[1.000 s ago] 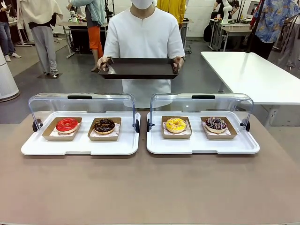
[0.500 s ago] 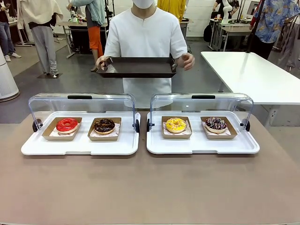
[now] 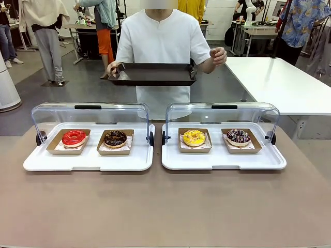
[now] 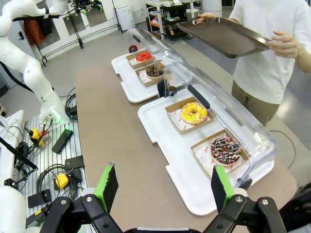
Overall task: Provide the desired donut to the person.
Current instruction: Pick up and lift the Paper togo box containing the Donut pointed at by the person.
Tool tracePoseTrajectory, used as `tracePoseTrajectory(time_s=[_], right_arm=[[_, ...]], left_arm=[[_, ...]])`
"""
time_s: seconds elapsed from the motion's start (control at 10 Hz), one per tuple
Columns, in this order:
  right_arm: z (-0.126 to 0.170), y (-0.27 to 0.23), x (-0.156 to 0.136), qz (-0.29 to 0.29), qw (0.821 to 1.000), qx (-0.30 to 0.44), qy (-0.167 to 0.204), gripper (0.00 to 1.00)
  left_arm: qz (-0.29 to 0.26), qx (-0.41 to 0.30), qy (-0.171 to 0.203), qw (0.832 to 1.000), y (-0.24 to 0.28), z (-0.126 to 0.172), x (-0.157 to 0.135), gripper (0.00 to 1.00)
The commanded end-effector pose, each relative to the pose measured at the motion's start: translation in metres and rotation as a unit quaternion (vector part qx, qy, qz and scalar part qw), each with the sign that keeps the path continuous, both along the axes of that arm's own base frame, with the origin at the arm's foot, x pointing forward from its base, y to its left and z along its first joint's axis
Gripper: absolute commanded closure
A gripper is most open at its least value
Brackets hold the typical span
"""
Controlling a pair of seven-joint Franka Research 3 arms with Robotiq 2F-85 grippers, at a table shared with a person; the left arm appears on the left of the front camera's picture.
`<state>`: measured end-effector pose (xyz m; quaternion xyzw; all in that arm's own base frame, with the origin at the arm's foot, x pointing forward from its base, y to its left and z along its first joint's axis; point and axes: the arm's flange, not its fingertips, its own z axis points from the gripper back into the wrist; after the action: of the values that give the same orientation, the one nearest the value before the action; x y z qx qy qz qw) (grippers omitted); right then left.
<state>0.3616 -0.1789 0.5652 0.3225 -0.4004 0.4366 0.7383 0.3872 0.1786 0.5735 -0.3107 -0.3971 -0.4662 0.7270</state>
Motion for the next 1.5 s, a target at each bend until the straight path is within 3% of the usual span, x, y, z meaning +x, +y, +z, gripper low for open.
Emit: tracePoseTrajectory(time_s=[0.0, 1.4], right_arm=[[0.0004, 0.0004, 0.002, 0.003, 1.0, 0.001, 0.002, 0.0], [0.0, 0.0, 0.0, 0.0, 1.0, 0.0, 0.0, 0.0]], left_arm=[[-0.003, -0.001, 0.0, 1.0, -0.0006, 0.0007, -0.0004, 0.0], [-0.003, -0.001, 0.0, 1.0, -0.0006, 0.0007, -0.0004, 0.0]])
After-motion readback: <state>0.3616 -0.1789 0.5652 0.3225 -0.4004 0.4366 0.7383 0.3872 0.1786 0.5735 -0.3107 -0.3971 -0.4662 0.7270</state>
